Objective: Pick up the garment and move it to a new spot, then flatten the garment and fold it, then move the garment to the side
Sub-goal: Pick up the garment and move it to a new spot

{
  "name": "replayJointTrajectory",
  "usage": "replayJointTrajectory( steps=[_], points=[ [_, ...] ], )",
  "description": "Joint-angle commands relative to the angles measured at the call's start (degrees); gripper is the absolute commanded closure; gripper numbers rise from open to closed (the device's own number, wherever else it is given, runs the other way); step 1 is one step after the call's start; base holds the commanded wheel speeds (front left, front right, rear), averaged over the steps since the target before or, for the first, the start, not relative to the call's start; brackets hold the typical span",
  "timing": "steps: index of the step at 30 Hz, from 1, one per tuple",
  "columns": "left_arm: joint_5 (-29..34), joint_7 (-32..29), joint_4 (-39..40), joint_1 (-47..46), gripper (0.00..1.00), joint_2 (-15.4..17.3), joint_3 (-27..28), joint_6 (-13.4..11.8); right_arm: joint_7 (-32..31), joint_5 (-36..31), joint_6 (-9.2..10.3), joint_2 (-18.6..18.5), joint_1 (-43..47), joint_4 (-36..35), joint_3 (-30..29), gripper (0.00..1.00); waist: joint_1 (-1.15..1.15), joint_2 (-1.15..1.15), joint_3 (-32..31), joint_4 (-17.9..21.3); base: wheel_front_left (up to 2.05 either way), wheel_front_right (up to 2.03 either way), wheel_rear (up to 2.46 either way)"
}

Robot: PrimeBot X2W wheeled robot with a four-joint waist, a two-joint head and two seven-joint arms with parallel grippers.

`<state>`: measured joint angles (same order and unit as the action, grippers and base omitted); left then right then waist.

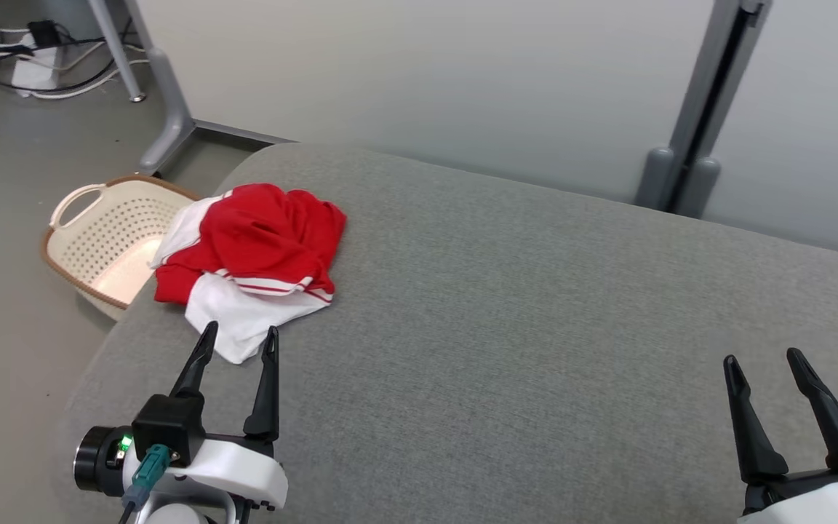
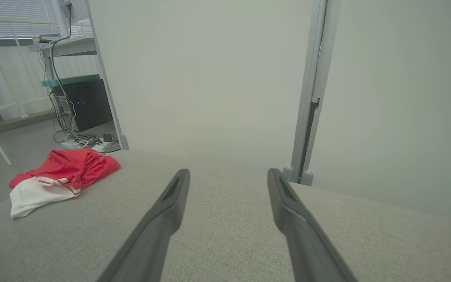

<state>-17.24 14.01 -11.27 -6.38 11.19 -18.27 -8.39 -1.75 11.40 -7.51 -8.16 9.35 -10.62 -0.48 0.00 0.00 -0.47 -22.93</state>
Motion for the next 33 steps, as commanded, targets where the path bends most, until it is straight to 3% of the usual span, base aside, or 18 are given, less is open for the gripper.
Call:
replayJointTrajectory(
  steps=[1,7,22,28,33],
  points=[
    [-0.29,0.26,-0.27,-0.72,0.0,0.15,0.21,0.1,-0.26,-0.17,0.03,-0.34,-0.32,-0.44,0.09,0.0,0.0,0.0,0.21,-3.77,0.0,0.0,0.0],
    [-0.45,0.68,-0.55,-0.85,0.0,0.19,0.68,-0.09,-0.68,-0.44,0.03,-0.5,-0.47,-0.7,0.46,0.0,0.0,0.0,0.41,-6.83,0.0,0.0,0.0],
    [-0.05,1.11,-0.96,-2.79,0.0,-0.73,1.31,-0.62,-1.7,-0.24,0.03,-1.14,-1.65,-1.03,0.76,0.0,0.0,0.0,2.19,-7.13,0.0,0.0,0.0],
    [-0.87,1.16,-3.43,-6.85,0.0,-2.28,1.78,0.43,-3.02,-0.34,0.03,-2.46,-3.04,-3.28,0.77,0.0,0.0,0.0,6.15,-5.11,0.0,0.0,0.0],
    [-1.76,1.17,-8.25,-13.38,0.0,-3.57,2.95,1.56,-4.87,-0.13,0.02,-4.98,-5.88,-6.37,0.94,0.0,0.0,0.0,13.06,-1.57,0.0,0.0,0.0]
  ],
)
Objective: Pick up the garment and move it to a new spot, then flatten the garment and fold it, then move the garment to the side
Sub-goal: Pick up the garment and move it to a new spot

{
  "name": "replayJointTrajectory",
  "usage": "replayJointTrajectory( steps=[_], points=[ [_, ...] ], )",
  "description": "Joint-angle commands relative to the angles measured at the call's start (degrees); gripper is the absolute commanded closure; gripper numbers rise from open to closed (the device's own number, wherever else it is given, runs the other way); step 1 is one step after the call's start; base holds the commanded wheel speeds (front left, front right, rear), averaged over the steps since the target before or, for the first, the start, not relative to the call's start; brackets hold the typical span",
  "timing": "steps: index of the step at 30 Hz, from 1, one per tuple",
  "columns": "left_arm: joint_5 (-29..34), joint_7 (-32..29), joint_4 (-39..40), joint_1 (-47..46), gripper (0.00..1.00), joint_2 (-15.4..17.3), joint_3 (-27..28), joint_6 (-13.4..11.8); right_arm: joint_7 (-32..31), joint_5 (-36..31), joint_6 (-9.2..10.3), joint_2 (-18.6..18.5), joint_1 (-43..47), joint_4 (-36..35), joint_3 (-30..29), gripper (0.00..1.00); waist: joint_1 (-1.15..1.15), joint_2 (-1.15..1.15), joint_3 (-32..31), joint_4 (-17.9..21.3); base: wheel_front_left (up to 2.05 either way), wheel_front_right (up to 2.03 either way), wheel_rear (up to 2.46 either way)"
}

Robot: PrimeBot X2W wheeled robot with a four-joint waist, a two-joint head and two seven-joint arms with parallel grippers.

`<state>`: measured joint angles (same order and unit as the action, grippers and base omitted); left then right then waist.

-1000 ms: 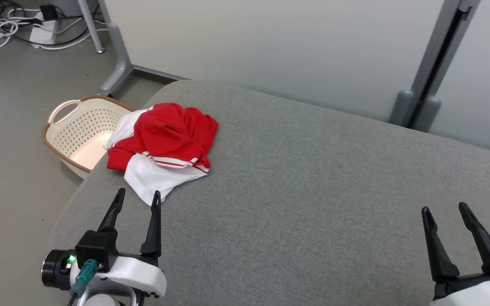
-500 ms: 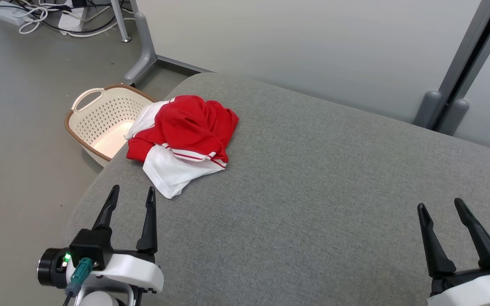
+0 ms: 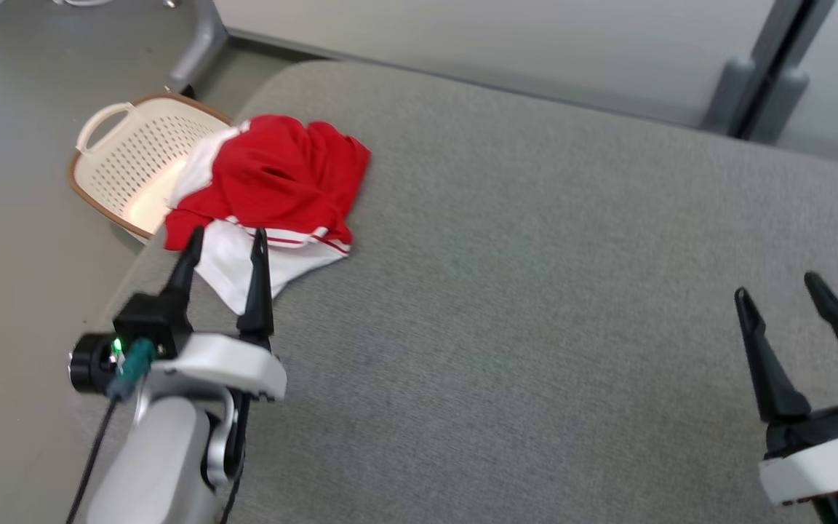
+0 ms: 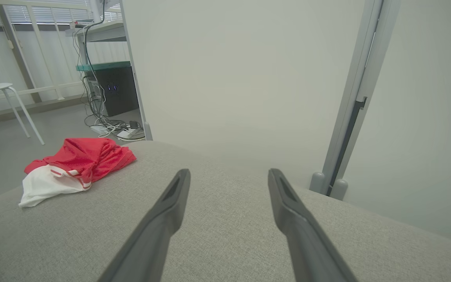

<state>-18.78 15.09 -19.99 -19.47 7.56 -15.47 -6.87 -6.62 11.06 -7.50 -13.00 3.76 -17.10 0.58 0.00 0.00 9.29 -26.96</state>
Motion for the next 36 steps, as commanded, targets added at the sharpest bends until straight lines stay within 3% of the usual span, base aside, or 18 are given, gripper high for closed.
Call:
replayJointTrajectory(
  steps=[1,11,15,20,21,22,23,26,33,35,36],
  points=[
    [-0.34,0.05,-0.75,-1.87,0.0,-0.03,0.58,0.39,-0.39,0.37,0.01,-0.7,-0.97,-0.49,-0.07,0.0,0.0,0.0,4.93,3.21,0.0,0.0,0.0],
    [-3.78,0.07,-21.43,-17.92,0.0,-0.47,4.88,5.65,-1.36,2.33,0.01,-6.01,-6.72,-3.37,-0.67,0.0,0.0,0.0,17.82,8.91,0.0,0.0,0.0],
    [-4.63,0.07,-31.19,-22.28,0.0,-0.18,5.51,7.67,-0.6,3.06,0.01,-6.82,-8.55,-2.56,-0.19,0.0,0.0,0.0,20.15,10.21,0.0,0.0,0.0],
    [-5.43,-0.76,-42.62,-25.62,0.0,-0.27,5.71,8.17,0.53,3.61,0.01,-7.26,-10.08,-1.01,0.59,0.0,0.0,0.0,20.93,11.25,0.0,0.0,0.0],
    [-5.45,-0.82,-44.27,-25.77,0.16,-0.36,5.59,8.17,0.82,3.74,0.01,-7.22,-10.25,-0.68,0.72,0.0,0.0,0.0,20.83,11.45,0.0,0.0,0.0],
    [-5.66,-0.85,-45.44,-26.09,0.69,-0.46,5.74,8.17,1.09,3.76,0.01,-7.14,-10.43,-0.25,0.82,0.0,0.0,0.0,20.62,11.63,0.0,0.0,0.0],
    [-5.72,-0.79,-46.33,-26.07,1.0,-0.39,5.94,7.64,1.38,3.83,0.0,-7.04,-10.5,0.23,0.82,0.0,0.0,0.0,20.28,11.77,0.0,0.0,0.0],
    [-4.99,-0.46,-45.4,-25.8,1.0,0.46,6.46,6.34,2.21,3.99,0.01,-6.55,-10.68,1.47,0.8,0.0,0.0,0.0,19.15,12.1,0.0,0.0,0.0],
    [0.21,0.05,-25.37,-19.14,1.0,2.88,10.22,1.51,3.92,3.48,0.0,-5.07,-9.81,3.79,0.91,0.0,0.0,0.0,14.73,12.84,0.0,0.0,0.0],
    [2.78,0.06,-16.34,-14.7,1.0,3.53,11.55,0.52,4.63,3.19,0.0,-4.28,-9.21,4.68,1.19,0.0,0.0,0.0,11.95,13.4,0.0,0.0,0.0],
    [2.78,0.06,-16.34,-14.7,1.0,3.53,11.55,0.52,4.63,3.19,0.0,-4.28,-9.21,4.68,1.19,0.0,0.0,0.0,11.95,13.4,0.0,0.0,0.0]
  ],
)
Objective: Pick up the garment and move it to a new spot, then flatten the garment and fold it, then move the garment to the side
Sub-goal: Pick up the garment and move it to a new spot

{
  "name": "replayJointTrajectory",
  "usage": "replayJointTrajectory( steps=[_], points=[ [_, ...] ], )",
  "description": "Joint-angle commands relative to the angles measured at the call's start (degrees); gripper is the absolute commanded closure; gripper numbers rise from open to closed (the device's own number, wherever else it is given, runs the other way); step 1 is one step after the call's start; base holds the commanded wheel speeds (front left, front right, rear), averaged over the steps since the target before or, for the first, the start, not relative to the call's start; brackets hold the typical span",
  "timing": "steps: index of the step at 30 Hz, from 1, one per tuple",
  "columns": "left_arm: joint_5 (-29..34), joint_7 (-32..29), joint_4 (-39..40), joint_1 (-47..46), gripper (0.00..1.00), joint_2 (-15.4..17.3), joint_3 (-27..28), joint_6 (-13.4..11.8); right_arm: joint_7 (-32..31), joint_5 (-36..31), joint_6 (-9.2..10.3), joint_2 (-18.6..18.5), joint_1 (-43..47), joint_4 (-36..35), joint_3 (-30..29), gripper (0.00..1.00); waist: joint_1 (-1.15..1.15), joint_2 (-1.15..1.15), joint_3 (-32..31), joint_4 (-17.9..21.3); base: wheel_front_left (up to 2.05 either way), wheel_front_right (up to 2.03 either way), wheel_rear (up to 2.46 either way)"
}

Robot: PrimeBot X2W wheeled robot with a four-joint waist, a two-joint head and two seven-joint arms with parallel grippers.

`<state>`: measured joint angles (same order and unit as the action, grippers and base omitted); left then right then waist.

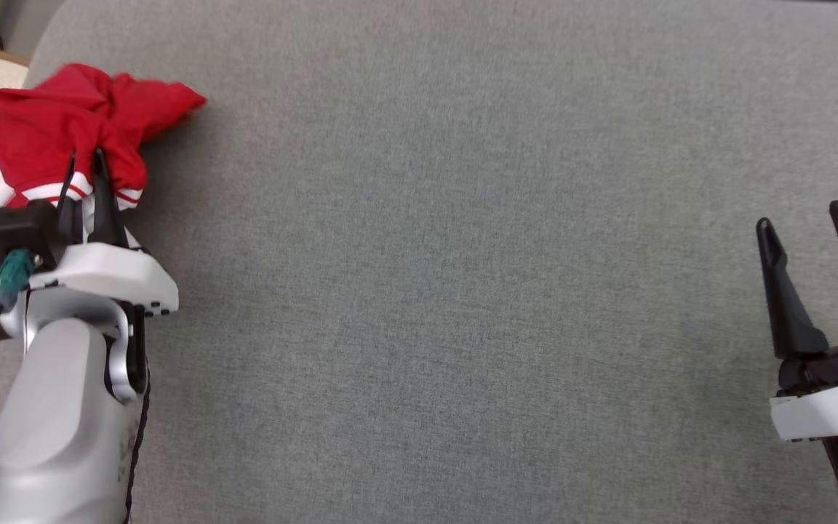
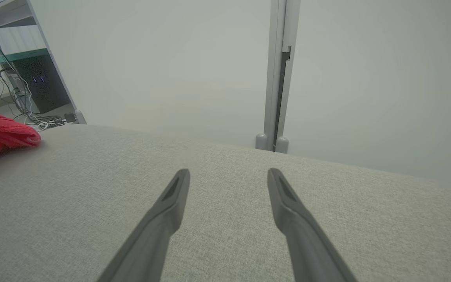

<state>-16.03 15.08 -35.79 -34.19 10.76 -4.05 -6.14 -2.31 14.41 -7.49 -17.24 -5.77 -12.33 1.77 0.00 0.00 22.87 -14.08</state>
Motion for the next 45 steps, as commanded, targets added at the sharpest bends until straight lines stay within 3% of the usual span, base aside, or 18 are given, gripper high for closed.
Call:
replayJointTrajectory(
  steps=[1,9,15,20,24,31,37,42,43,44,45],
  points=[
    [0.83,0.08,2.38,1.61,1.0,0.44,0.36,-0.52,0.64,-0.33,-0.01,0.21,0.52,0.2,0.13,0.0,0.0,0.0,-2.61,0.81,0.0,0.0,0.0],
    [4.25,0.08,20.46,15.06,1.0,0.38,-0.39,-1.36,1.97,-0.66,-0.01,2.35,2.51,2.75,1.49,0.0,0.0,0.0,-10.64,4.44,0.0,0.0,0.0],
    [6.15,-4.89,32.72,23.86,1.0,0.44,-3.6,-2.34,2.16,-0.54,-0.01,4.21,4.93,3.5,1.82,0.0,0.0,0.0,-14.79,8.14,0.0,0.0,0.0],
    [6.84,-8.86,38.72,27.64,1.0,-0.31,-7.44,-1.45,2.09,-0.42,-0.01,5.38,5.82,3.43,1.86,0.0,0.0,0.0,-16.13,12.22,0.0,0.0,0.0],
    [6.51,-10.34,37.09,26.2,1.0,-1.46,-12.08,2.04,2.0,-0.14,-0.01,5.72,5.17,3.34,2.37,0.0,0.0,0.0,-15.48,16.41,0.0,0.0,0.0],
    [6.86,-9.16,26.66,17.25,1.0,-5.83,-21.71,8.16,3.44,0.9,-0.01,6.6,3.04,4.39,2.83,0.0,0.0,0.0,-11.64,23.58,0.0,0.0,0.0],
    [6.63,-6.34,15.74,9.19,1.0,-7.41,-28.21,10.32,5.66,2.06,-0.01,7.48,1.18,6.65,3.8,0.0,0.0,0.0,-7.87,28.89,0.0,0.0,0.0],
    [5.7,-4.13,8.82,4.03,1.0,-7.71,-33.02,11.41,7.31,3.11,-0.01,7.85,0.11,8.73,4.29,0.0,0.0,0.0,-5.35,30.32,0.0,0.0,0.0],
    [4.73,-3.83,7.91,3.63,0.67,-7.74,-33.73,11.29,7.69,3.21,-0.01,7.84,-0.17,9.11,4.4,0.0,0.0,0.0,-5.12,30.36,0.0,0.0,0.0],
    [4.73,-3.83,7.91,3.63,0.67,-7.74,-33.73,11.29,7.69,3.21,-0.01,7.84,-0.17,9.11,4.4,0.0,0.0,0.0,-5.12,30.36,0.0,0.0,0.0],
    [3.62,-2.89,7.14,2.49,0.0,-7.75,-35.18,10.62,8.14,3.55,-0.01,7.8,-0.52,9.75,4.53,0.0,0.0,0.0,-4.78,30.11,0.0,0.0,0.0]
  ],
)
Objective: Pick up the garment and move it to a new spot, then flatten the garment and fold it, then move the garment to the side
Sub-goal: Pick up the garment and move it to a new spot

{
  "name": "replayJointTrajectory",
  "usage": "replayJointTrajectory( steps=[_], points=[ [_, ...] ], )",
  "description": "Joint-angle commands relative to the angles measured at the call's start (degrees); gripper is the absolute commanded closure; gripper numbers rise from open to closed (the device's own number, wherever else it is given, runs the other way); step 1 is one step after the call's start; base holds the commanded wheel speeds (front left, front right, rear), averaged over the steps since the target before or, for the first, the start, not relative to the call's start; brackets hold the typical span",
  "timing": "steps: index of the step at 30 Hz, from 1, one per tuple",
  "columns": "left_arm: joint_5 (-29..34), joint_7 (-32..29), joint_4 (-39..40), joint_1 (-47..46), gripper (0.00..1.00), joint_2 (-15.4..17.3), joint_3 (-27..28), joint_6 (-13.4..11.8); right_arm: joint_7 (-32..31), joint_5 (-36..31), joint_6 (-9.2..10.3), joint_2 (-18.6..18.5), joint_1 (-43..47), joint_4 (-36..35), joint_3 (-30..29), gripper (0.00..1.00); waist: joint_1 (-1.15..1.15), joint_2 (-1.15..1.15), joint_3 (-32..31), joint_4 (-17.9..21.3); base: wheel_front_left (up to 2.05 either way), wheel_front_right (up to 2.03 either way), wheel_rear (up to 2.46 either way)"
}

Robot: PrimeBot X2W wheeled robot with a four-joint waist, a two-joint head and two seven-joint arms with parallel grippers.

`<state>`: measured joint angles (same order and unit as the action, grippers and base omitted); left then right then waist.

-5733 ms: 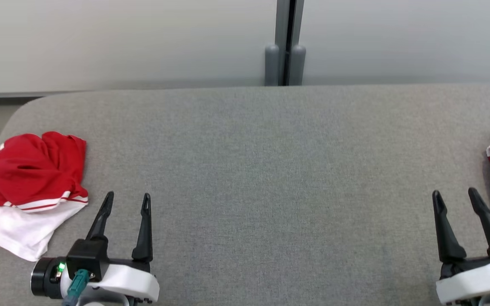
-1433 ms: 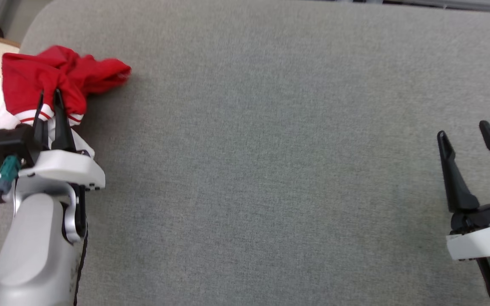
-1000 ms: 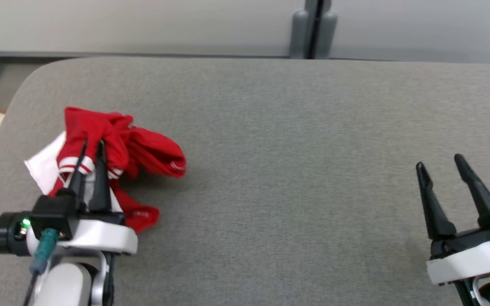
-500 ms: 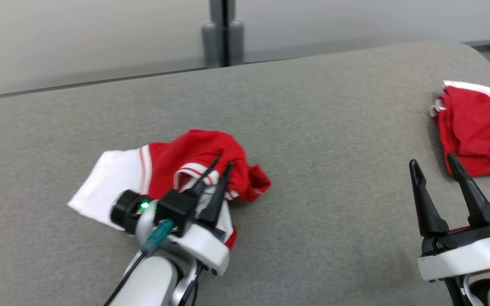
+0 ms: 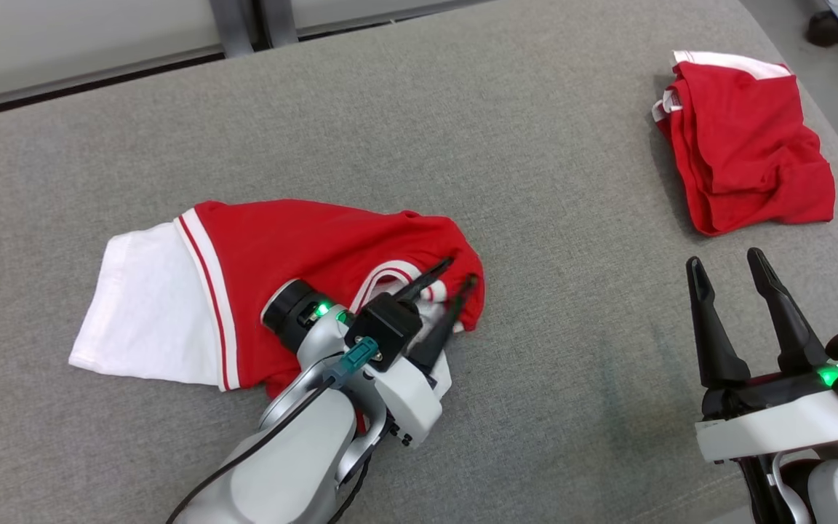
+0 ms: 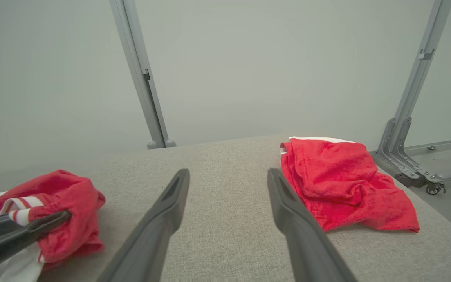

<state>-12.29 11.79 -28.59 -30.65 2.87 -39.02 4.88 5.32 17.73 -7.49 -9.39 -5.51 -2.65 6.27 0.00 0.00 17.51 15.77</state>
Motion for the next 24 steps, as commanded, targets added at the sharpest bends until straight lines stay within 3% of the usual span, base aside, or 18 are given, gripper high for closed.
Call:
replayJointTrajectory(
  steps=[1,11,24],
  points=[
    [-0.13,0.4,-0.05,-1.05,0.0,0.14,-0.21,-0.4,0.51,0.23,-0.01,-0.05,-0.79,0.07,0.03,0.0,0.0,0.0,0.58,0.25,0.0,0.0,0.0],
    [-3.14,3.33,5.98,-1.34,0.0,0.21,-0.62,-5.21,0.09,-0.65,-0.01,-1.59,-0.92,0.63,-0.37,0.0,0.0,0.0,-2.45,-6.15,0.0,0.0,0.0],
    [-6.65,3.36,15.67,7.27,0.0,7.99,14.02,-12.49,-2.45,-1.99,-0.01,-2.34,1.73,-2.12,-1.91,0.0,0.0,0.0,-6.68,-14.8,0.0,0.0,0.0]
  ],
)
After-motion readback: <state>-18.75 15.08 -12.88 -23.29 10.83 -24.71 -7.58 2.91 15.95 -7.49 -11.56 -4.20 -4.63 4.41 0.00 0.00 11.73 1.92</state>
